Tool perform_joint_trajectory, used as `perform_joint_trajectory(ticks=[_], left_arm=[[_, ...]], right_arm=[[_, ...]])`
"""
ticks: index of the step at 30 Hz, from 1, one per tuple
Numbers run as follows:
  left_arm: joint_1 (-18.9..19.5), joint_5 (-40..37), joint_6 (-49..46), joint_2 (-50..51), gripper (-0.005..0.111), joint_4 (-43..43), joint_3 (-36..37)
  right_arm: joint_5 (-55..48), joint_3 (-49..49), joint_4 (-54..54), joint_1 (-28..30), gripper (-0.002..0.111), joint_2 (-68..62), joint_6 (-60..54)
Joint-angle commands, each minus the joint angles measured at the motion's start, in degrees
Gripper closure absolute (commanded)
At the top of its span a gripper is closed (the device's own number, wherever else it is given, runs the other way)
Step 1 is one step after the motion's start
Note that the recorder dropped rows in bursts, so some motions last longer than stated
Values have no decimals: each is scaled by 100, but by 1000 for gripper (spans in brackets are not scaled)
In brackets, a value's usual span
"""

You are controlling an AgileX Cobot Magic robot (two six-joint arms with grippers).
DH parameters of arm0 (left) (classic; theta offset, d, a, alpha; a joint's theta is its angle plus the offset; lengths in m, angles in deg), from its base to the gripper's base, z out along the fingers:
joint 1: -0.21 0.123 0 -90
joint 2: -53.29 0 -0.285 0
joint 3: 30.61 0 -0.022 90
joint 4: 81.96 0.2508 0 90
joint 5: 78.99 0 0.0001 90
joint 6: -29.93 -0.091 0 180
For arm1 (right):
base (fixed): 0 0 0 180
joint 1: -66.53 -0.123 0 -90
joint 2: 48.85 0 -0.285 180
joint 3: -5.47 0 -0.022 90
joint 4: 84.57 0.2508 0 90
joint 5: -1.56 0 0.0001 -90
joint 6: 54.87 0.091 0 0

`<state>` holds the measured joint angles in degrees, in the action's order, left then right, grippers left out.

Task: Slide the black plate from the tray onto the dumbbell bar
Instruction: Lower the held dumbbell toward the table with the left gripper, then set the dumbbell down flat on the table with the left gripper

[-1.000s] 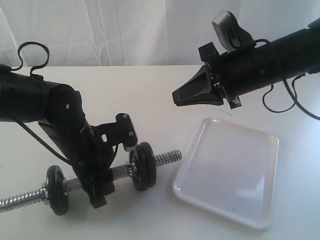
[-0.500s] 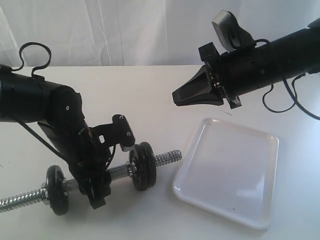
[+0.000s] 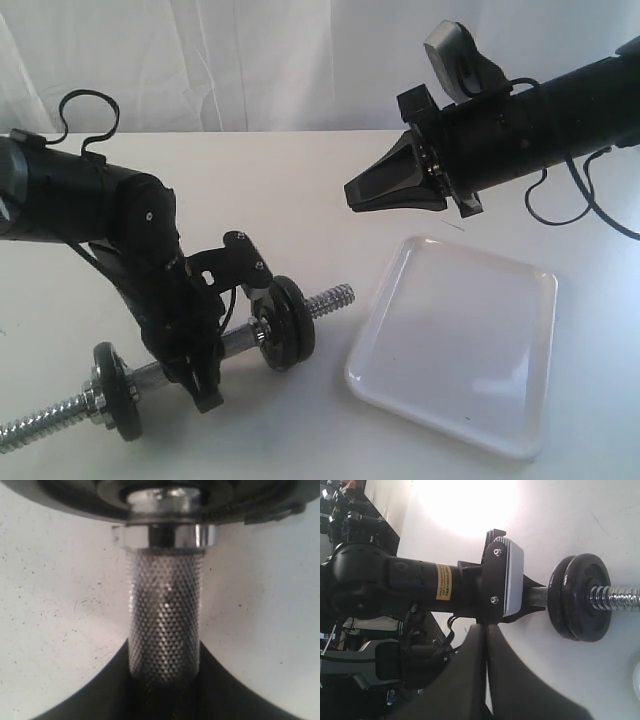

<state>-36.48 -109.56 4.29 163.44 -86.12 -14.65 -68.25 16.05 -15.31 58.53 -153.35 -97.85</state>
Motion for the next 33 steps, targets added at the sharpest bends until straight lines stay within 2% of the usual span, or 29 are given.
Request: perform_joint_trajectory(ticks=[1,8,13,20,27,33], left_arm=[[-4,-333,320,-102,107,-94,-319],[-4,-384,331,-102,107,-126,-464],[-4,-632,492,-102,107,-137,-1074],[-4,-573,803,-92,107,-137,-1617],[-4,-56,1078,-57,107,-179,-1653],[-4,-24,1075,266,107,-272,-1643]], right_arm=[[-15,-10,56,-8,108,59,-70],[-15,-10,216,-8,108,59,-72],[-15,-10,249,-8,108,82,-72],[-15,-10,249,-8,108,465,-183],[-15,-10,226,-8,108,767,-196],[-15,-10,216,-8,108,926,-196]])
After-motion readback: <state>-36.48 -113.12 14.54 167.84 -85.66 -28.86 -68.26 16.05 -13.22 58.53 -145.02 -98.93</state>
